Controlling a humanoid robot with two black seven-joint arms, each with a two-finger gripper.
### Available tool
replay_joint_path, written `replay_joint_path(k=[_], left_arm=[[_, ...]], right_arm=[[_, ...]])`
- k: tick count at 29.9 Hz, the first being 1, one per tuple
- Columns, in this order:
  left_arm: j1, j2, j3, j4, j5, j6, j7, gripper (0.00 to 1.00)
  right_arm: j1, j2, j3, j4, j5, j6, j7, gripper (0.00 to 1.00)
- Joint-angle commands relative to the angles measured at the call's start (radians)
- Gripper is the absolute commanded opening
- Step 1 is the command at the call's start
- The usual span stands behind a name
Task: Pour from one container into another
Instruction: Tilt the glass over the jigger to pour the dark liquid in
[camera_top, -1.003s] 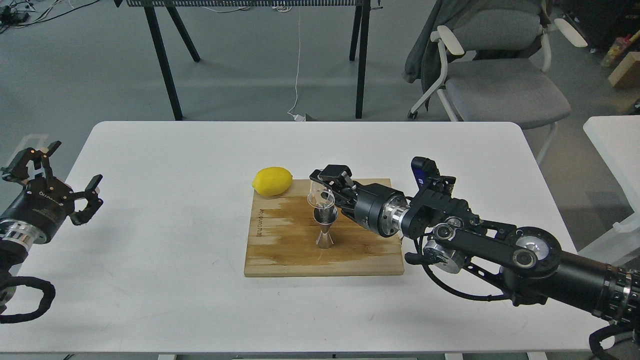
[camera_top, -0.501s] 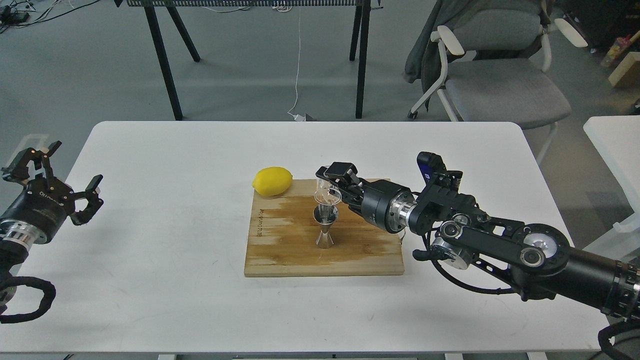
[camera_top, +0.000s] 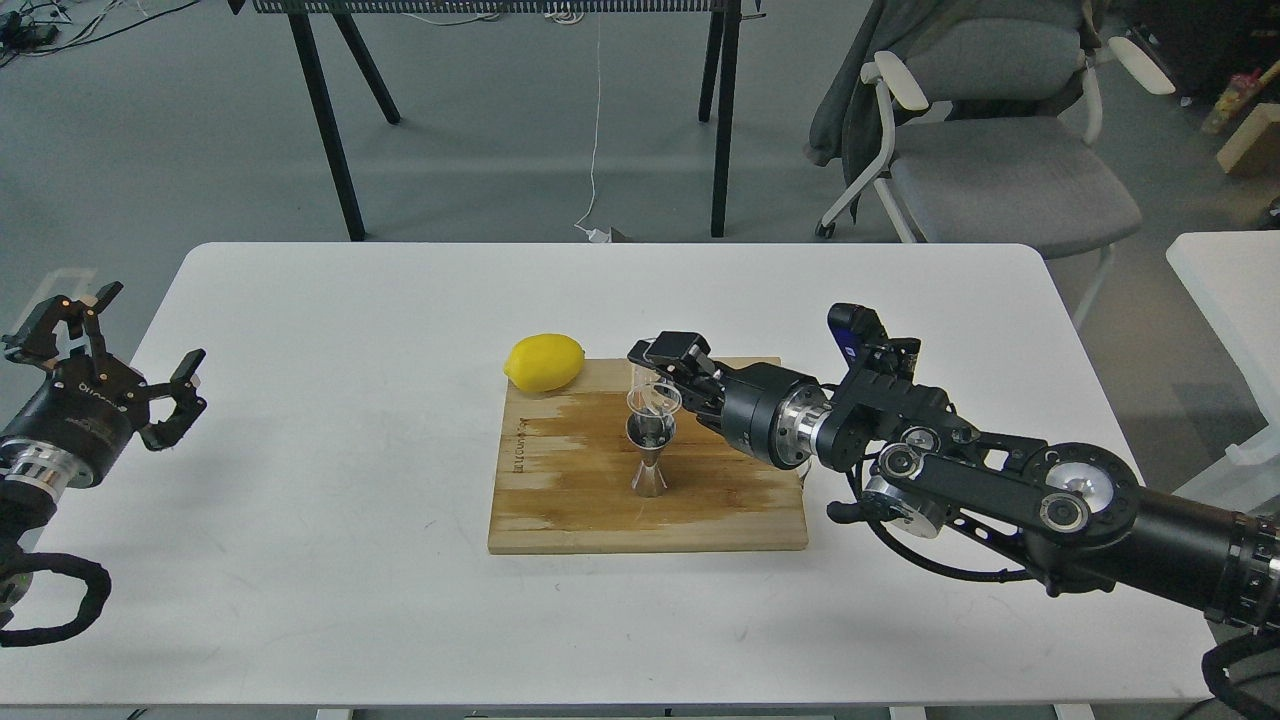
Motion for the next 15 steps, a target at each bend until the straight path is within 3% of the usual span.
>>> replay_joint_path(k=[1,15], left_arm=[[0.000,0.000,0.000,0.005,-0.001,0.000,0.000,0.99],[0.003,0.000,0.000,0.007,0.000,0.000,0.000,0.99]], right_arm=[[0.007,0.000,-0.002,0.000,-0.002,0.001,0.000,0.28],[0.053,0.002,-0.077,-0.003,-0.025,0.003,0.000,0.28]])
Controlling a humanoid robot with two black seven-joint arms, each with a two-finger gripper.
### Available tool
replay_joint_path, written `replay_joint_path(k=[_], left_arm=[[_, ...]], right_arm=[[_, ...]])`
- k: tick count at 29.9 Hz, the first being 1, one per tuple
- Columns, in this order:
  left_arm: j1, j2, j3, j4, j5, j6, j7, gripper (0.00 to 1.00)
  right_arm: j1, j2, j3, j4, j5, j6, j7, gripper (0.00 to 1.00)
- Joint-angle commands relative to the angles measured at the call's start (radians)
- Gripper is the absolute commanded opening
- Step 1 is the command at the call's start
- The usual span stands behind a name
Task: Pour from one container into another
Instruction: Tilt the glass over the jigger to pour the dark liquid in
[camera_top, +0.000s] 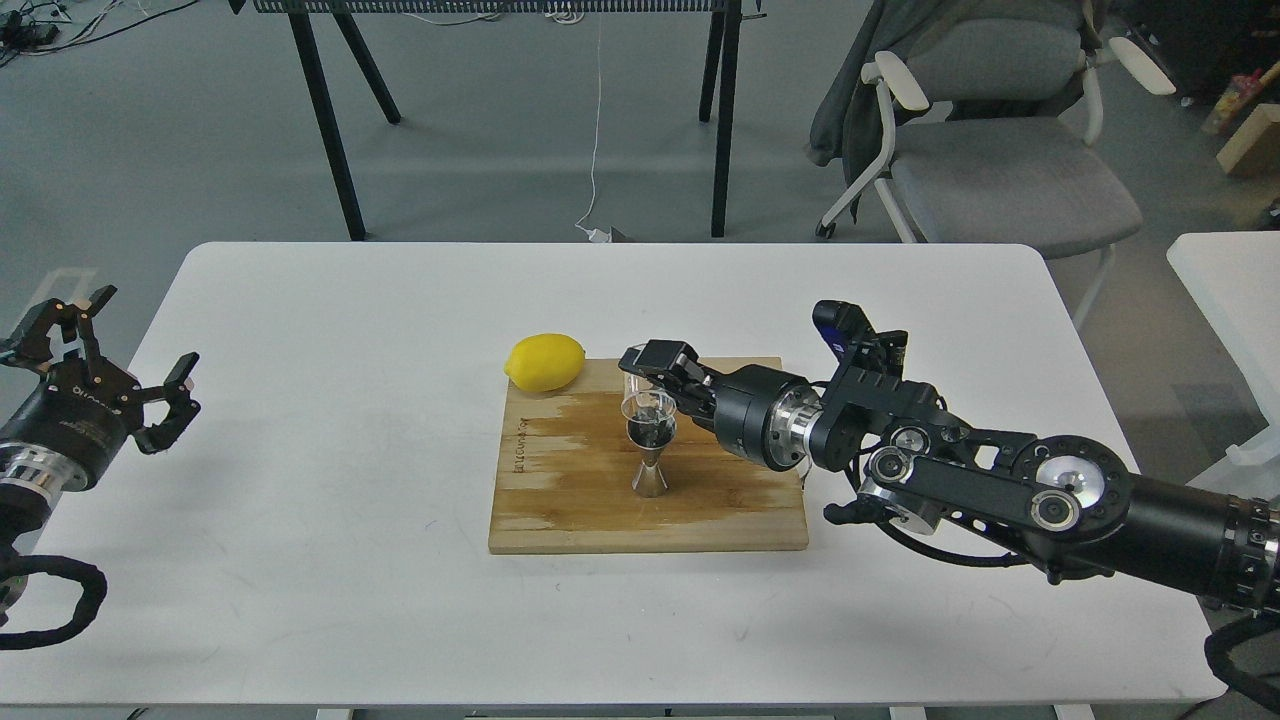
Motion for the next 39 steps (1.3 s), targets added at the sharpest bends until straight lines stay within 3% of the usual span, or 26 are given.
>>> replay_joint_path(k=[1,39], left_arm=[[0.000,-0.001,0.000,0.000,0.000,0.000,0.000,0.99],[0.003,-0.001,0.000,0.000,0.002,0.000,0.000,0.99]], right_arm=[[0.003,0.000,-0.005,0.000,-0.001,0.000,0.000,0.28],[0.075,-0.001,-0.074,0.000,-0.044,-0.002,0.001,0.28]])
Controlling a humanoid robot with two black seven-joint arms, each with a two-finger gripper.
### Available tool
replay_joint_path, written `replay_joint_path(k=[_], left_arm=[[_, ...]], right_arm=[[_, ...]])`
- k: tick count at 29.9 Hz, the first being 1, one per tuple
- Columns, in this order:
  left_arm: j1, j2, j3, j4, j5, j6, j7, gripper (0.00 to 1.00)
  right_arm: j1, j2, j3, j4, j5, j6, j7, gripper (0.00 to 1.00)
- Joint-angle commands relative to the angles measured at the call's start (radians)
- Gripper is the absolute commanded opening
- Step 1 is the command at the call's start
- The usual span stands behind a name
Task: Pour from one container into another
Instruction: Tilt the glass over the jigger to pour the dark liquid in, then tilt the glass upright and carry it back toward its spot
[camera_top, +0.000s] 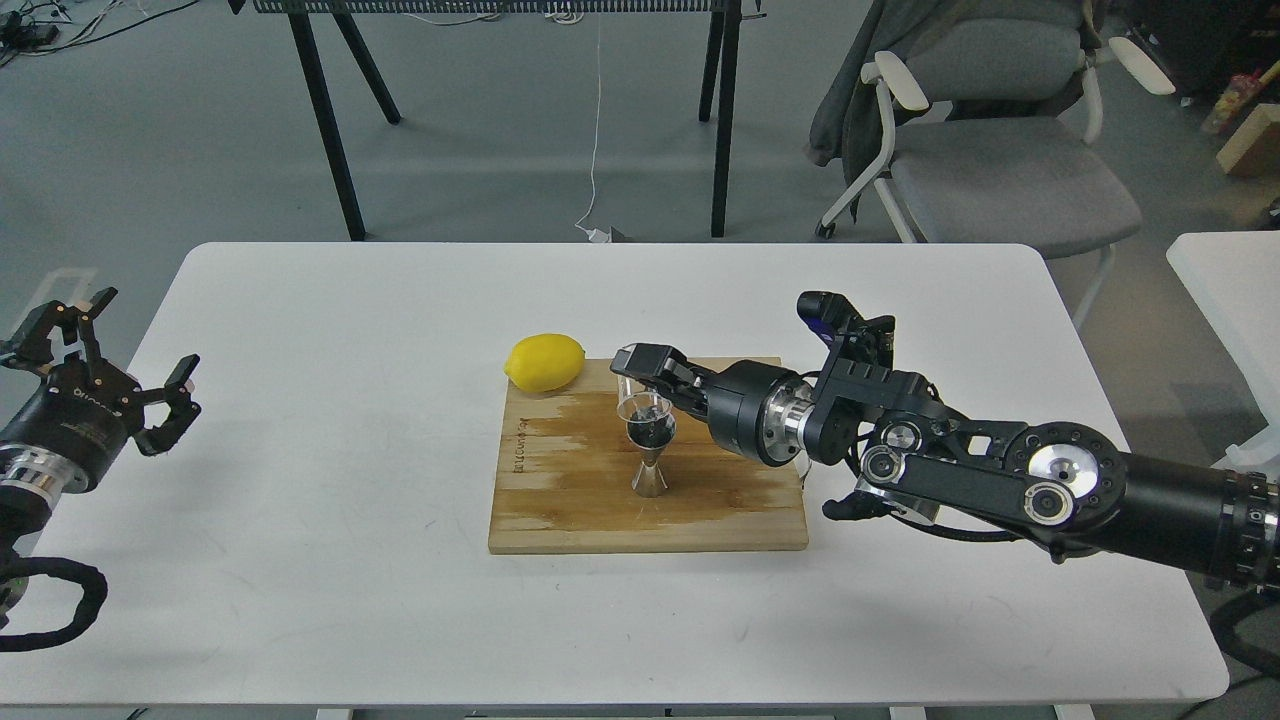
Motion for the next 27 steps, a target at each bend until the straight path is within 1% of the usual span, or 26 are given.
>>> replay_joint_path(k=[1,18,21,24,27], left_arm=[[0.000,0.000,0.000,-0.001,0.001,0.000,0.000,0.99],[0.002,0.000,0.000,0.007,0.001,0.000,0.000,0.99],[0.002,0.000,0.000,0.013,-0.001,0.000,0.000,0.99],[0.002,-0.001,0.000,0.015,0.001,0.000,0.000,0.99],[0.002,-0.001,0.000,0.021,0.001,0.000,0.000,0.99]], right_arm=[[0.000,-0.002,0.000,0.000,-0.004,0.000,0.000,0.28],[-0.003,-0.008,0.029,0.003,0.018,-0.005,-0.002,0.28],[-0.013,-0.013,0.069,0.005,0.022,-0.006,-0.003,0.28],[-0.044,-0.020,0.127,0.008,0.088,-0.008,-0.003,0.28],[-0.087,-0.025,0.217,0.009,0.127,-0.012,0.000,0.28]])
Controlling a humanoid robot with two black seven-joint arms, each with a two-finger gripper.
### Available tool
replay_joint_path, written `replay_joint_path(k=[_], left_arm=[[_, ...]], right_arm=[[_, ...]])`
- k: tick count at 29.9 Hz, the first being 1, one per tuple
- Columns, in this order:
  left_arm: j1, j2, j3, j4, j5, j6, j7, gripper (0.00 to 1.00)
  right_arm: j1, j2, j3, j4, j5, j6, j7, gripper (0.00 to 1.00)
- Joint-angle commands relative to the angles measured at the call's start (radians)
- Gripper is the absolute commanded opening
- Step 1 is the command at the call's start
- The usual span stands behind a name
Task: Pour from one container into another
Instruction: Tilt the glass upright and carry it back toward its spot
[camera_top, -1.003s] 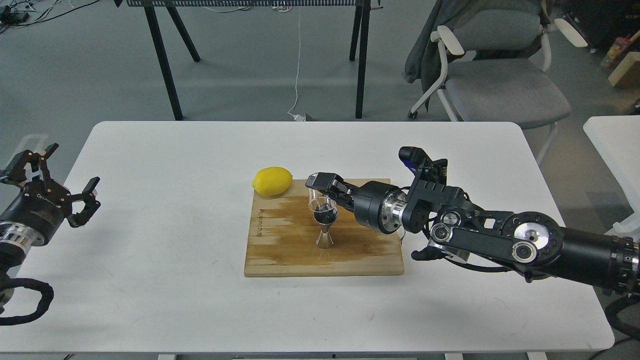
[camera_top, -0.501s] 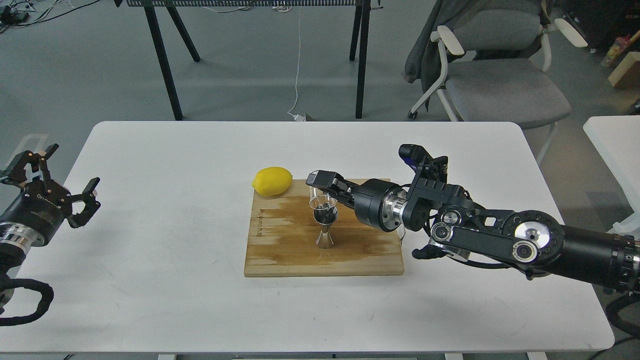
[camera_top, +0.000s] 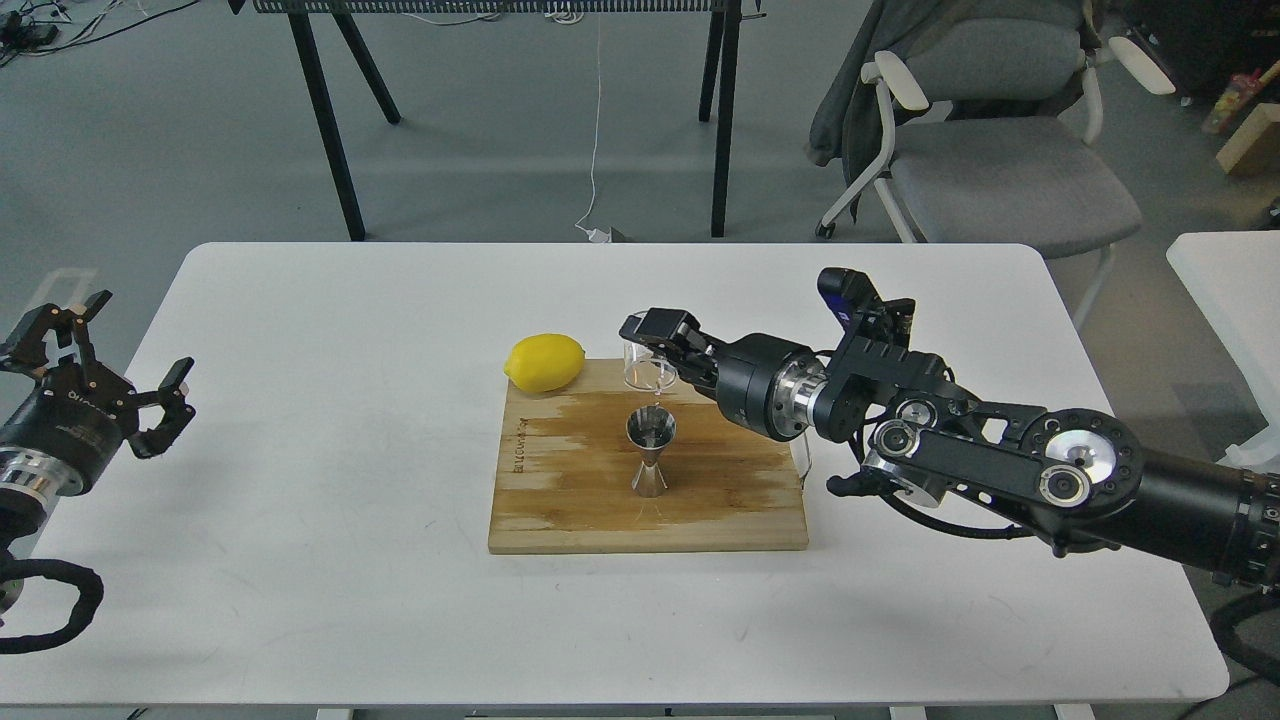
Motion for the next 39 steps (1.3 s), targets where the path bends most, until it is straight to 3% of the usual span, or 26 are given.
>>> replay_joint_path(k=[1,9,14,22,30,39], left_arm=[[0.000,-0.005,0.000,0.007,0.000,0.000,0.000,0.99],[0.001,-0.022,0.000,0.034,0.000,0.000,0.000,0.99],[0.001,-0.059,0.002,0.057,0.000,0.000,0.000,0.99],[0.000,-0.086,0.003,0.057,0.002,0.000,0.000,0.99],[0.000,-0.094,0.003,0.057,0.002,0.000,0.000,0.99],[0.002,-0.094,0.003,0.077,0.002,0.000,0.000,0.99]], right_arm=[[-0.060,-0.004,0.120,0.002,0.037,-0.007,0.005,0.28],[-0.343,0.014,0.552,0.002,0.247,-0.007,0.018,0.28],[-0.540,0.025,0.817,0.006,0.430,0.006,0.057,0.28],[-0.761,0.102,1.108,-0.036,0.733,0.002,0.087,0.28],[-0.792,0.184,1.162,-0.285,1.008,-0.001,0.095,0.28],[-0.792,0.229,1.154,-0.320,1.022,-0.013,0.093,0.28]])
